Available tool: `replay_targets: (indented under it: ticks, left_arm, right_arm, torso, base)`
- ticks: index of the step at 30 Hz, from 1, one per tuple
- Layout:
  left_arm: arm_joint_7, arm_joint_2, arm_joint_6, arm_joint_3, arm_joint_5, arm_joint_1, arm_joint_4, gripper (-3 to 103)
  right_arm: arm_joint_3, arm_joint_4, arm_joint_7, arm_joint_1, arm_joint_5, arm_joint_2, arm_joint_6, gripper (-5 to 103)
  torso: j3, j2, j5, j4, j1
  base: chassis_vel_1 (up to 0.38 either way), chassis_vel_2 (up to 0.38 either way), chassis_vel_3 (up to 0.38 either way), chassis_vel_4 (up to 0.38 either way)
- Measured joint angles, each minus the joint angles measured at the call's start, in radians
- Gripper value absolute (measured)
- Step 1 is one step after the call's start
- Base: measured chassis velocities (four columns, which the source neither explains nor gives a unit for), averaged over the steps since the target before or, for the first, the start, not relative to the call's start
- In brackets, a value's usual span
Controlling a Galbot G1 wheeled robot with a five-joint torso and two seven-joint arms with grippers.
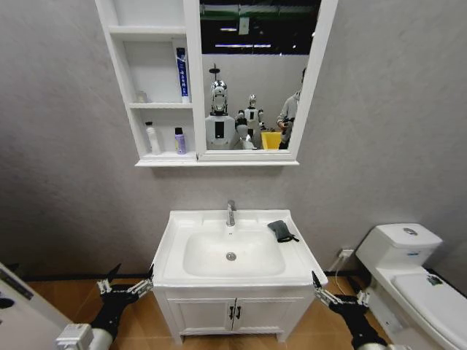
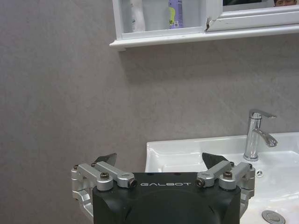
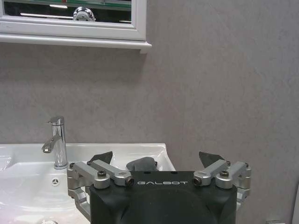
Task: Move facial cleanser and shampoo from washbasin to cabinet, then wipe washbasin with towel.
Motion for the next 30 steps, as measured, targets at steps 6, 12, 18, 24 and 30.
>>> replay_targets:
  ticks: [6,12,18,24,30]
  left_arm:
    - [0.000,0.000,0.000,0.000,0.000,0.000,0.000,100]
    - [0.000,0.000,0.000,0.000,0.000,0.000,0.000,100]
    - [0.000,0.000,0.000,0.000,0.000,0.000,0.000,100]
    - [0.000,0.000,0.000,0.000,0.000,0.000,0.000,100]
    - [0.000,0.000,0.000,0.000,0.000,0.000,0.000,100]
  right_arm:
    - [-0.035,0.036,0.009,-0.033,-0.060,0.033,0.010,100]
    - [-0.031,0.103,0.038,-0.060,-0.042,0.044,-0.018,100]
    - [-0.035,0.130,0.059,-0.065,-0.030,0.044,-0.075,100]
    - [-0.032,0.129,0.059,-0.062,-0.044,0.041,-0.089,100]
    - [-0.032,0.127,0.059,-0.061,-0.044,0.040,-0.089,100]
  torso:
    - [0.000,0.000,0.0000,-0.0001,0.000]
    - [0.000,0.000,0.0000,-0.0003,0.000]
    - [0.000,0.000,0.0001,-0.0003,0.000]
    - [0.000,0.000,0.0001,-0.0003,0.000]
    - [0.000,0.000,0.0001,-0.0003,0.000]
  base:
    - [0.000,0.000,0.000,0.000]
    - [0.000,0.000,0.000,0.000]
    - [0.000,0.000,0.000,0.000]
    - [0.000,0.000,0.000,0.000]
    - [0.000,0.000,0.000,0.000]
